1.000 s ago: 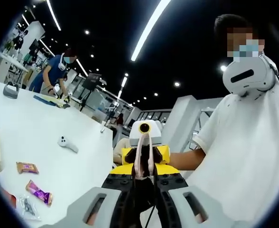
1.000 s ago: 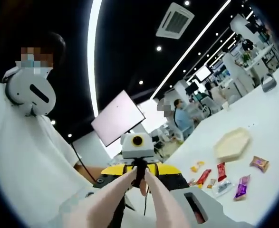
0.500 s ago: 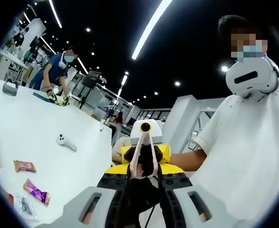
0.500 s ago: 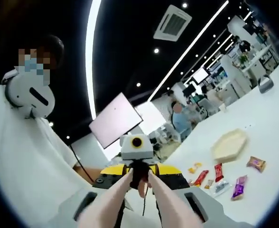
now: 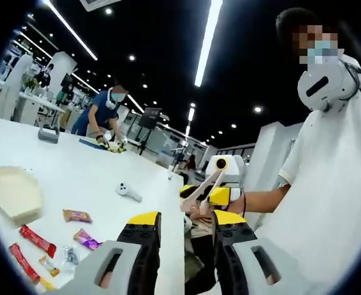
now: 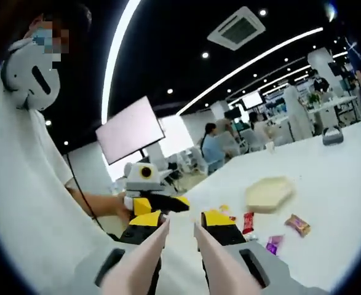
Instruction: Place the target food into the container with the food tongs after gripping and lifting it, then release it inside without dropping or visibly crushing the food.
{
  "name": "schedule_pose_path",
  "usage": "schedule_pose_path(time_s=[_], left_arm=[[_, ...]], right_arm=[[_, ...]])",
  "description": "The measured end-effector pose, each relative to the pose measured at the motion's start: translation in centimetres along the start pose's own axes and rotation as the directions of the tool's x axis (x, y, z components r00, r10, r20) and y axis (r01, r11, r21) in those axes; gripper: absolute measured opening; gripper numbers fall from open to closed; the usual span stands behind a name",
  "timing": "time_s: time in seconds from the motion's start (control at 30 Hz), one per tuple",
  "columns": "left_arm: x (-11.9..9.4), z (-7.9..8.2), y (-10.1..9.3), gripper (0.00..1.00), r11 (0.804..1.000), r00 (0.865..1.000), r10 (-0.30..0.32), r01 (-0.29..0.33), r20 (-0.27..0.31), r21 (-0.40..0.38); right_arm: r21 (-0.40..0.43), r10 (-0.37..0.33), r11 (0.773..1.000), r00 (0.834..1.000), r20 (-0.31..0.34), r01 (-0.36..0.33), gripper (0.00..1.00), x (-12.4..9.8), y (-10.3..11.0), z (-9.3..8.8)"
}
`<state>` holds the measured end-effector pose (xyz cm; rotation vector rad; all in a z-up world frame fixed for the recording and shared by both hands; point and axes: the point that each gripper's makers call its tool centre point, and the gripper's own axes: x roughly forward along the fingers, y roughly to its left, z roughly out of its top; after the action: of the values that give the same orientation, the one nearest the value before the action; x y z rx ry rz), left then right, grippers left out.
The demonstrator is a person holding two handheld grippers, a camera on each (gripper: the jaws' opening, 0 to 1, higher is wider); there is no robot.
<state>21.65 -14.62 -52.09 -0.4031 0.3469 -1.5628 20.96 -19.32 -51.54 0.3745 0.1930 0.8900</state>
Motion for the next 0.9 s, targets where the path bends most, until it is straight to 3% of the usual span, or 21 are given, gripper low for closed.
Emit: schedule_pose_path(time_s=[0.07, 0.1, 0.23, 0.37, 0.43, 0.6, 0.73, 0.77, 0.83, 0.9], left_arm=[[-0.3, -0.1, -0.3, 0.3, 0.999, 0.999, 0.032, -0.032, 0.021, 0.002], [-0.4, -0.3, -0.4, 0.29, 0.999, 0.998, 0.051, -0.051, 0.025, 0.001], [-0.3, -1.1, -0.9, 0.29, 0.994, 0.993, 0.109, -0.109, 0.038, -0.006], [-0.2, -1.5, -1.3, 0.32, 0.972, 0.968, 0.237, -0.235, 0.079, -0.025], [-0.6, -1.8, -1.4, 0.33, 0.952, 0.948, 0.306, -0.305, 0.087, -0.018], [-3.0, -3.1, -1.7, 0.41, 0.87, 0.867, 0.493, -0.492, 0.076, -0.032], [-5.6, -4.4, -1.2, 0.5, 0.777, 0.776, 0.629, -0.629, 0.048, -0.019], [-5.7, -4.4, -1.1, 0.52, 0.772, 0.771, 0.635, -0.635, 0.049, -0.019], [-6.6, -4.6, -0.7, 0.59, 0.736, 0.735, 0.677, -0.677, 0.037, -0.019], [-7.0, -4.7, -0.7, 0.63, 0.727, 0.726, 0.686, -0.687, 0.034, 0.0]], right_arm=[[0.018, 0.03, 0.999, 0.999, 0.029, -0.03, 0.24, -0.2, 0.2, 0.5], [0.033, 0.068, 0.997, 0.994, 0.081, -0.071, 0.24, -0.4, 0.6, 1.3], [0.063, 0.094, 0.993, 0.99, 0.108, -0.101, 0.25, -1.0, 0.2, 1.8], [0.077, 0.151, 0.984, 0.985, 0.081, -0.158, 0.25, -1.2, -0.7, 1.1], [0.078, 0.176, 0.981, 0.983, 0.058, -0.18, 0.25, -1.0, -1.0, 0.3], [0.105, 0.216, 0.971, 0.976, 0.022, -0.217, 0.25, -0.5, -2.1, -2.0], [0.095, 0.192, 0.977, 0.981, -0.013, -0.19, 0.26, -0.2, -2.8, -3.0], [0.08, 0.164, 0.984, 0.986, -0.033, -0.161, 0.26, -0.1, -3.3, -3.3], [0.018, 0.132, 0.991, 0.988, -0.08, -0.131, 0.26, 0.0, -3.8, -3.9], [0.003, 0.109, 0.994, 0.988, -0.111, -0.109, 0.26, 0.3, -4.1, -4.3]])
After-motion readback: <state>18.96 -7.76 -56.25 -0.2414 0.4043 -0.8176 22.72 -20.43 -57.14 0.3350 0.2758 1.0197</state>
